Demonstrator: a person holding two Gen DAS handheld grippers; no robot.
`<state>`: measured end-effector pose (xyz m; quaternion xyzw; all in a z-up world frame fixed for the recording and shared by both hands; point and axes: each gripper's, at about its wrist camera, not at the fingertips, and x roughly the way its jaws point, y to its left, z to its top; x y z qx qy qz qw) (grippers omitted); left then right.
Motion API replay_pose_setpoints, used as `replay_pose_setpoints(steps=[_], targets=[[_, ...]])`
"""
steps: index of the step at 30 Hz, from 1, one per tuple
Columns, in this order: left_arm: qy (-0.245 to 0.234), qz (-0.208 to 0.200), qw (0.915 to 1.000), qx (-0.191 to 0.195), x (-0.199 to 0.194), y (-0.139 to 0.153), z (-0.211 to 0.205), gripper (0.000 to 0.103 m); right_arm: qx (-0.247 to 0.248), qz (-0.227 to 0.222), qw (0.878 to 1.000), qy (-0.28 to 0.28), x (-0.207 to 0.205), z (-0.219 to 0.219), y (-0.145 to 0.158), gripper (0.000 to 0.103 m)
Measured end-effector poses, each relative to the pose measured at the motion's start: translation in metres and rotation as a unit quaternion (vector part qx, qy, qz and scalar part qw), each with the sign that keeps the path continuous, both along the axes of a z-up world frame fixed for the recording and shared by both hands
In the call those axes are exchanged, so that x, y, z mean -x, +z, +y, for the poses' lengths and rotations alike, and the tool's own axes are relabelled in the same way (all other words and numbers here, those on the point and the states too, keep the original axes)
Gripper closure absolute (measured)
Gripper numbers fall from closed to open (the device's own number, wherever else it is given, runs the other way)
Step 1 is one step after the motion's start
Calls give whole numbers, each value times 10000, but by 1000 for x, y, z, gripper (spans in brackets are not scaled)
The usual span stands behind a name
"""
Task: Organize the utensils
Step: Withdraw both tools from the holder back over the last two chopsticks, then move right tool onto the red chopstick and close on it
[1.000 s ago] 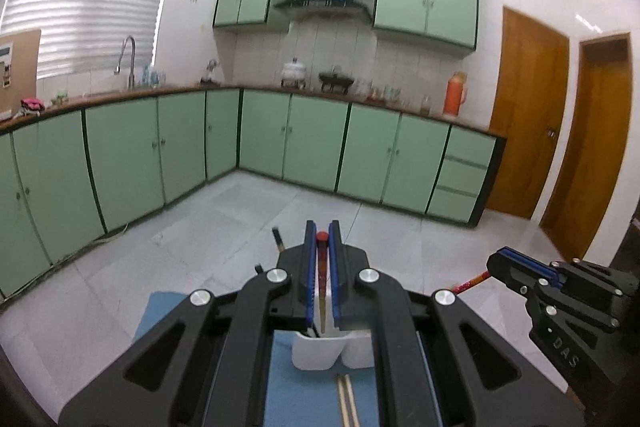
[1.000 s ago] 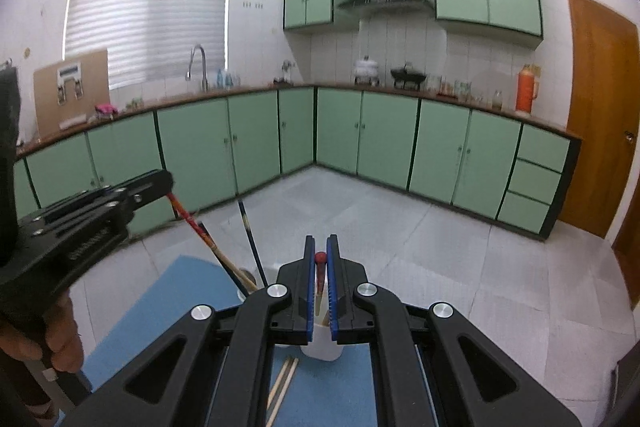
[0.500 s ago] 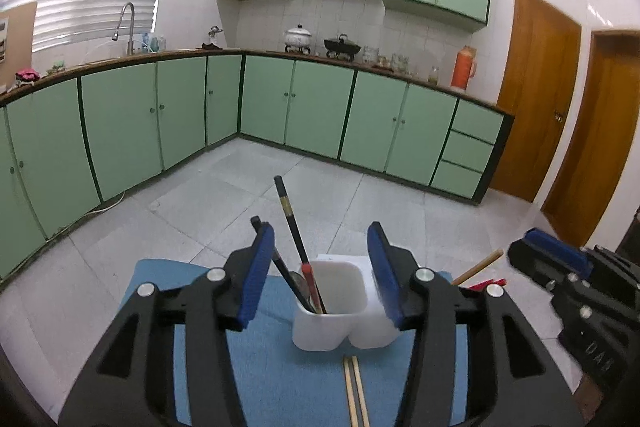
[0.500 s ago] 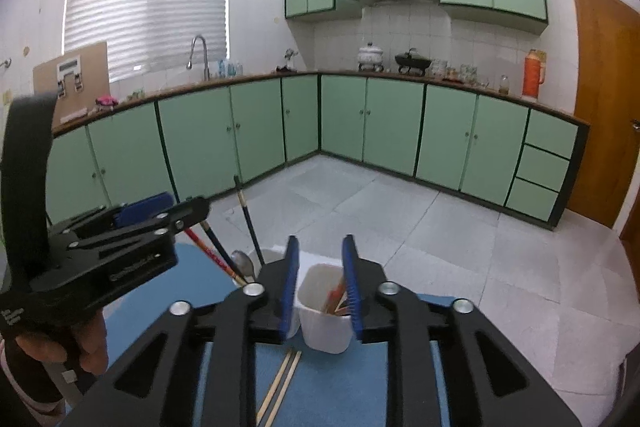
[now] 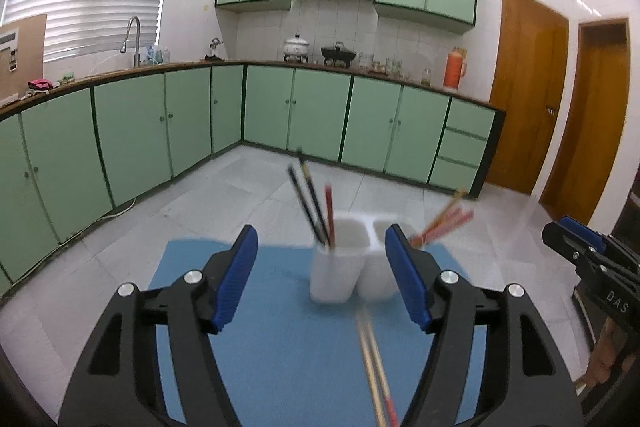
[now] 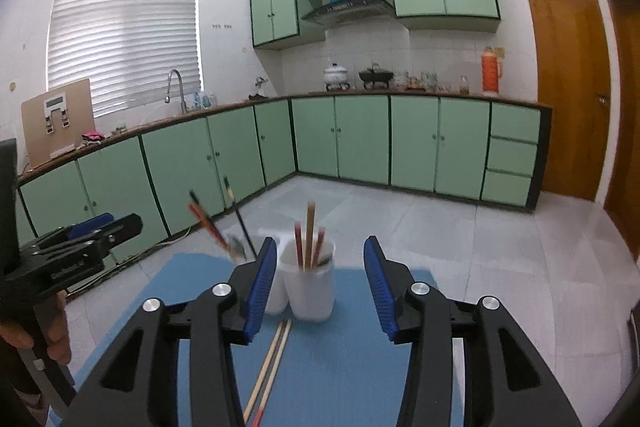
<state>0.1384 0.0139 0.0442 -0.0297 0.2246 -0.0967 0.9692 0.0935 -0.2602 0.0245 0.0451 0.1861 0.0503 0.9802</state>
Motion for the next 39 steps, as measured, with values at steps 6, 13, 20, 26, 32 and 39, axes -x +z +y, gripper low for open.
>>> replay_pose_setpoints(steps=[6,13,20,26,32,39], targets=[[-89,473,9979,-435,31,-47,0,37,-29,523,9986,-38,27,16,-54,58],[-114,1161,9896,-846,56,-111,4,37,-60,1270,9919,83,48,41,-124,59],[-181,1675,9802,-1039,72,-155,8,38,-85,1906,9812,285,60,66,-176,68],[-188,1805,9776,-1066,74,-163,11,38,-102,2014,9785,434,58,76,-183,73],[-169,1848,9769,-1056,72,-164,13,38,12,2180,9748,481,57,85,-193,82],[-177,1855,9771,-1026,73,-165,11,38,37,2259,9732,433,50,88,-196,84]])
